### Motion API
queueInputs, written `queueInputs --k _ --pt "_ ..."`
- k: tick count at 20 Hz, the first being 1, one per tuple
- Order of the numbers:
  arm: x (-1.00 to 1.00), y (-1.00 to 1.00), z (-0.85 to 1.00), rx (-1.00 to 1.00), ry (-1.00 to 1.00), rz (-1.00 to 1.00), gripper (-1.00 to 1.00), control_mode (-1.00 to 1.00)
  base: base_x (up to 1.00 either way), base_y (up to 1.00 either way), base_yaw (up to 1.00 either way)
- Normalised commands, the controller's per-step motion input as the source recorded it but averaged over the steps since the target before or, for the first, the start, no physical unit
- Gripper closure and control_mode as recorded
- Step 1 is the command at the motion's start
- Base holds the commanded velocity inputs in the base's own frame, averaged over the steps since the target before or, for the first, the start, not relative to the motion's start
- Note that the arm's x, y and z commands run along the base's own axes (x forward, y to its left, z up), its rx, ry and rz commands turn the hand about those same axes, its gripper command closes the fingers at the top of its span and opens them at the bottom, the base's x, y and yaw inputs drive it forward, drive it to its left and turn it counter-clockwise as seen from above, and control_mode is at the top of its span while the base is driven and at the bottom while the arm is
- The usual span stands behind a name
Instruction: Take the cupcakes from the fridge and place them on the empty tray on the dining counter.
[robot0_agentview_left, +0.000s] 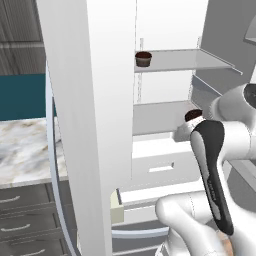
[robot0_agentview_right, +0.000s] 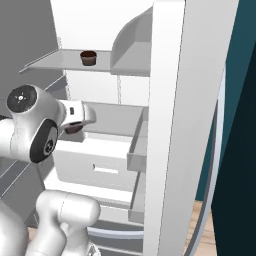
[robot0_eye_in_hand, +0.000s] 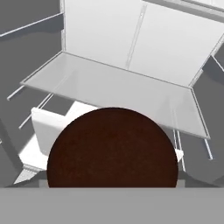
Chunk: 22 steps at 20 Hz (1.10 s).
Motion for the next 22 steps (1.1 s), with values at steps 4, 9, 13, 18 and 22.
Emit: queueInputs --k 4,9,13,18,22 --pt "-0.92 0.00 -0.38 0.00 -0.23 0.00 1.00 -1.00 0.00 0.00 0.00" --pt "-0.88 0.00 -0.34 0.00 -0.32 0.00 1.00 -1.00 0.00 0.00 0.00" --pt "-0.84 0.00 0.00 -0.01 -0.47 0.00 1.00 -1.00 0.00 0.00 0.00" --pt "-0.42 0.00 0.00 0.00 -0.30 0.00 1.00 -1.00 0.00 0.00 0.00" --pt "-0.05 0.00 0.00 0.00 -0.06 0.00 1.00 1.00 0.00 0.00 0.00"
